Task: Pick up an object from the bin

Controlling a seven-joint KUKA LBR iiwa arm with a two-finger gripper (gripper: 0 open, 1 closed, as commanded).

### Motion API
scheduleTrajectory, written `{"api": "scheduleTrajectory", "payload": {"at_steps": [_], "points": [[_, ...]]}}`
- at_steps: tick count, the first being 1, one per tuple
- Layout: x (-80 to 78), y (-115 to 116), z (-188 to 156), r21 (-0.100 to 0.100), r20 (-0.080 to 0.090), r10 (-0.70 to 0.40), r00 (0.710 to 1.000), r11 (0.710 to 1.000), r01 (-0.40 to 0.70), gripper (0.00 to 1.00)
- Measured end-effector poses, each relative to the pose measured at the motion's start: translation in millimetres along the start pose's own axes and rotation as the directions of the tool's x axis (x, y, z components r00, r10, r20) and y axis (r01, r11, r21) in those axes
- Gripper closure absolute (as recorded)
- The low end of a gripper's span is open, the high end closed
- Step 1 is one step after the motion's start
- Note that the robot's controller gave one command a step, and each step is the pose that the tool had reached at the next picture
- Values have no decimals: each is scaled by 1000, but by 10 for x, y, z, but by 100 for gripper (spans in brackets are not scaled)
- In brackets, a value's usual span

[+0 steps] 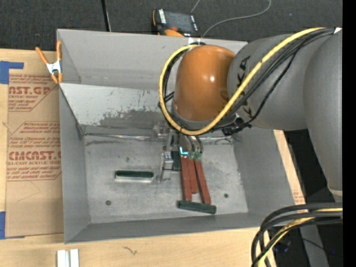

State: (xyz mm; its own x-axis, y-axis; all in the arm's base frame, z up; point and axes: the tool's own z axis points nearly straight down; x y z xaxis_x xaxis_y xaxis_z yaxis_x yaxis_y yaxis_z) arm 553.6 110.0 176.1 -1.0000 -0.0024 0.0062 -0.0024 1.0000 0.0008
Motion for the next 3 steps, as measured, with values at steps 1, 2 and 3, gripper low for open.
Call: {"api": "scheduleTrajectory", "payload": {"at_steps": [1, 2, 3], "points": [[74, 249, 1102, 2, 1, -203, 979, 979, 203, 0], [125, 428, 1068, 0, 6, -162, 987, 987, 162, 0], [120, 421, 1062, 0, 6, -161, 987, 987, 161, 100]]}}
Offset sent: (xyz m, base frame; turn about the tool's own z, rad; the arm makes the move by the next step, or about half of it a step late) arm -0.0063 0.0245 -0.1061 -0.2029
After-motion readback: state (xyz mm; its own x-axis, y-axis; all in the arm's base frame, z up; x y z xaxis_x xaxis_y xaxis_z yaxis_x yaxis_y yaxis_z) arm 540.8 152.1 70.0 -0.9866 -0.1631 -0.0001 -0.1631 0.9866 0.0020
